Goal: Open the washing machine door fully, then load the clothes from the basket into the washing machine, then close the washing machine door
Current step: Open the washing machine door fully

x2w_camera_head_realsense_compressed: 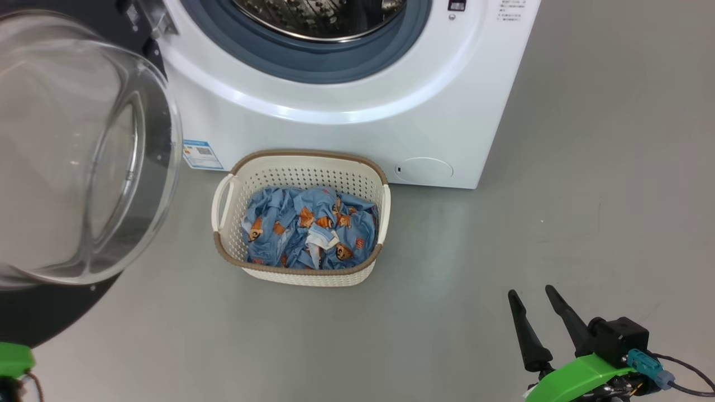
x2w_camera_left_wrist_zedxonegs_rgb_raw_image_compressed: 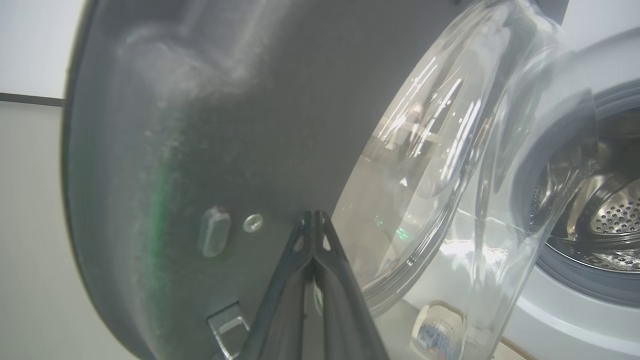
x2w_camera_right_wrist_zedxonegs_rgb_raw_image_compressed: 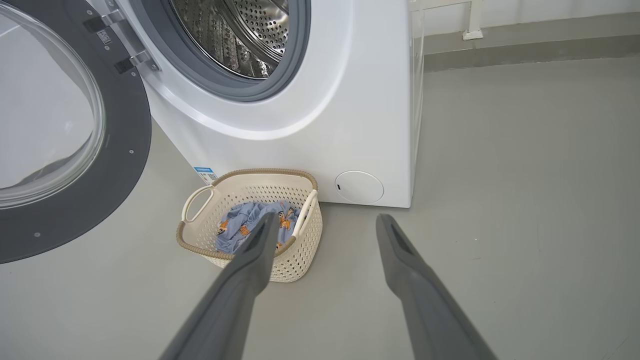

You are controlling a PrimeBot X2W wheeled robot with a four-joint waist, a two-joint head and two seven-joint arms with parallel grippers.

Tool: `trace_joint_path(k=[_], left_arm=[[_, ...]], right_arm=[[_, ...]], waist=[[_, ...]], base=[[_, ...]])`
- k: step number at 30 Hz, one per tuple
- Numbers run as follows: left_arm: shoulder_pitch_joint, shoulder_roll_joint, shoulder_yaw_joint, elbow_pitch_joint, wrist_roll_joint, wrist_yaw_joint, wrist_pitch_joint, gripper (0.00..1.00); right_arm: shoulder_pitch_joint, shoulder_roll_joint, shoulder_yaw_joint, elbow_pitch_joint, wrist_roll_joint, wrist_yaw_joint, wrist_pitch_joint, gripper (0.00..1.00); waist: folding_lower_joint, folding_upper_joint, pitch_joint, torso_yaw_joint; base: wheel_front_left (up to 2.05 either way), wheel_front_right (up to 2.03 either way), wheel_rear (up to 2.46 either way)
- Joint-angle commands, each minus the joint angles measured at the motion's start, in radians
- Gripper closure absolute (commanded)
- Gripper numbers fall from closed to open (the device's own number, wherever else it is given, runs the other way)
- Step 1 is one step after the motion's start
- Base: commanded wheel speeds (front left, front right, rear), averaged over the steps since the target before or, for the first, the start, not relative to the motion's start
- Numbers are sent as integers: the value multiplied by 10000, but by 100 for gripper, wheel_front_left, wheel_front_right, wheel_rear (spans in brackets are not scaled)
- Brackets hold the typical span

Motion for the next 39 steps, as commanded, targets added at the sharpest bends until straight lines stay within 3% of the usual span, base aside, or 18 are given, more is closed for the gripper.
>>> trace_joint_path(k=[1,26,33,39], left_arm=[[-423,605,588,-98,71,-4,-107,100],[-1052,642,1978,701,1312,-944,-108,100],[-833,260,1921,177,1892,-1459,-108,100],[-540,-433,1346,-603,2531,-1728,-108,100]], right_arm=[[-313,-68,229,-216,14,62,-118,0],[-297,-78,115,-245,28,62,-118,0],[-235,-43,36,-284,60,62,-118,0],[-175,1,36,-333,51,62,-118,0]], waist=[[0,0,76,-57],[0,0,-10,-292],[0,0,-167,-271],[0,0,-284,-270]], base=[[0,0,0],[0,0,0],[0,0,0],[0,0,0]])
